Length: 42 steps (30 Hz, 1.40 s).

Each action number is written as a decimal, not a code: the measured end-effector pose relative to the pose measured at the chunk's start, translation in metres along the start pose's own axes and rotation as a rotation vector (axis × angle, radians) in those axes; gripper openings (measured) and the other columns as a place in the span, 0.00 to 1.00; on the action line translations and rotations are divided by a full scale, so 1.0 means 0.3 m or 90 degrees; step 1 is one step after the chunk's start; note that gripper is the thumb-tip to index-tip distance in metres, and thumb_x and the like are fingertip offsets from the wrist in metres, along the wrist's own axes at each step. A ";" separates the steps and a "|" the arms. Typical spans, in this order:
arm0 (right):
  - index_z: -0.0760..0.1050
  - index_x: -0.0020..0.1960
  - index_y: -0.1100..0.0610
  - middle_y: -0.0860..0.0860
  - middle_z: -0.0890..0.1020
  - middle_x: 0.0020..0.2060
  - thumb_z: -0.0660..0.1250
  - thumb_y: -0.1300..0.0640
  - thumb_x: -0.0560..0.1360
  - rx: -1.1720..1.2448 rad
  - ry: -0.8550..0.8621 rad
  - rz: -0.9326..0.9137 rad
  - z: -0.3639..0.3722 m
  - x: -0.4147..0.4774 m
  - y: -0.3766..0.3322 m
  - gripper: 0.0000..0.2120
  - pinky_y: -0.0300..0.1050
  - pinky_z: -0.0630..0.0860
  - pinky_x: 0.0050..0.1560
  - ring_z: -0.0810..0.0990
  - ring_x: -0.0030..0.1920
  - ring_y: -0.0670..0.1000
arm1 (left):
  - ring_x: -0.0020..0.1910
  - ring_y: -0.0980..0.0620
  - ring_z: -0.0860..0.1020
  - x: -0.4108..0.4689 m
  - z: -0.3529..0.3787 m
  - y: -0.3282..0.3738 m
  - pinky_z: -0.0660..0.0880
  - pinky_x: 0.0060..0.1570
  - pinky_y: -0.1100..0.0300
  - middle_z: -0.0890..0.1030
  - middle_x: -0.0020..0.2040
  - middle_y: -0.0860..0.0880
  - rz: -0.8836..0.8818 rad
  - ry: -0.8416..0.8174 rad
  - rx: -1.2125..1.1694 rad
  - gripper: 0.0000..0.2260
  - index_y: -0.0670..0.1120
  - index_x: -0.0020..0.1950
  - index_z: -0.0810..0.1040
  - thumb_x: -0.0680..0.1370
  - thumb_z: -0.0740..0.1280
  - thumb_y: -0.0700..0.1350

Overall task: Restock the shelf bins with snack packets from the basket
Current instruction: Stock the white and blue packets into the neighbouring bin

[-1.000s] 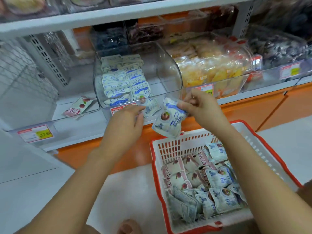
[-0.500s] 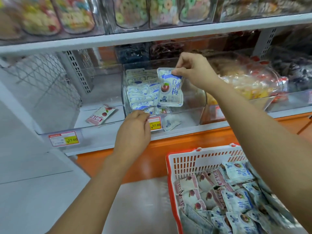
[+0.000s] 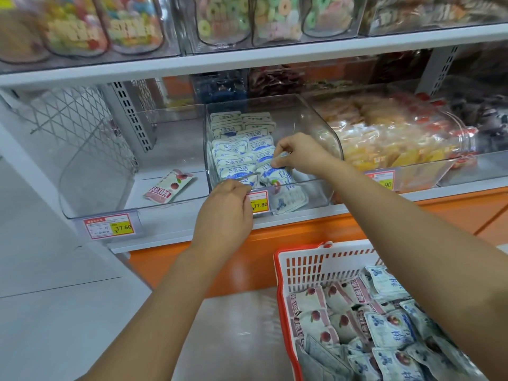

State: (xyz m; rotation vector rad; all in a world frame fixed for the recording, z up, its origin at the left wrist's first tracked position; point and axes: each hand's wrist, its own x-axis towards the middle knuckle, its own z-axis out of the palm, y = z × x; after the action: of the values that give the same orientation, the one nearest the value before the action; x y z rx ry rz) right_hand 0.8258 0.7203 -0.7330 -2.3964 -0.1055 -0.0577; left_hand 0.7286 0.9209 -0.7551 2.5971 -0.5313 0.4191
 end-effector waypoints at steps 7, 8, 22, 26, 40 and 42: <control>0.78 0.47 0.58 0.51 0.79 0.43 0.71 0.52 0.74 -0.006 0.281 -0.133 -0.001 -0.138 0.018 0.10 0.34 0.68 0.41 0.74 0.41 0.45 | 0.58 0.46 0.76 -0.048 0.023 0.017 0.69 0.57 0.59 0.78 0.59 0.44 0.036 0.029 -0.056 0.16 0.41 0.63 0.78 0.78 0.59 0.42; 0.76 0.41 0.58 0.50 0.78 0.37 0.70 0.52 0.75 0.011 0.310 -0.156 0.000 -0.183 0.027 0.10 0.35 0.67 0.37 0.73 0.36 0.45 | 0.57 0.47 0.76 -0.058 0.029 0.028 0.69 0.56 0.60 0.79 0.59 0.45 0.044 0.029 -0.072 0.17 0.41 0.62 0.78 0.78 0.58 0.44; 0.71 0.30 0.57 0.51 0.74 0.27 0.68 0.49 0.76 -0.082 -0.183 0.243 0.349 -0.594 0.632 0.19 0.38 0.66 0.29 0.72 0.27 0.48 | 0.55 0.47 0.77 -0.265 0.356 0.050 0.72 0.50 0.59 0.79 0.60 0.45 0.019 -0.603 0.091 0.14 0.46 0.62 0.75 0.83 0.53 0.44; 0.79 0.35 0.58 0.48 0.77 0.29 0.72 0.45 0.72 -0.038 -0.356 0.291 0.513 -0.667 0.665 0.17 0.37 0.72 0.36 0.74 0.29 0.47 | 0.60 0.46 0.74 -0.300 0.388 0.069 0.69 0.53 0.61 0.74 0.66 0.45 -0.009 -0.687 0.088 0.17 0.46 0.69 0.69 0.84 0.52 0.49; 0.62 0.41 0.55 0.47 0.66 0.32 0.70 0.52 0.73 -0.007 -0.285 0.386 0.629 -0.805 0.641 0.16 0.36 0.63 0.30 0.64 0.31 0.43 | 0.45 0.55 0.76 -0.275 0.397 0.086 0.74 0.40 0.65 0.75 0.66 0.49 -0.006 -0.661 0.074 0.18 0.49 0.73 0.66 0.82 0.57 0.48; 0.63 0.43 0.55 0.48 0.68 0.33 0.69 0.56 0.74 0.100 -0.168 0.437 0.579 -0.774 0.609 0.14 0.35 0.65 0.30 0.66 0.32 0.43 | 0.45 0.55 0.78 -0.278 0.389 0.085 0.76 0.42 0.63 0.76 0.66 0.49 -0.017 -0.647 0.058 0.18 0.50 0.73 0.67 0.82 0.58 0.48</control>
State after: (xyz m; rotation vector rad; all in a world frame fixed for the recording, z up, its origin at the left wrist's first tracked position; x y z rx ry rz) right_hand 0.6138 0.6899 -1.0005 -2.1505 0.5668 0.5627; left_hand 0.6675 0.8677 -0.8762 2.7430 -0.7835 -0.9666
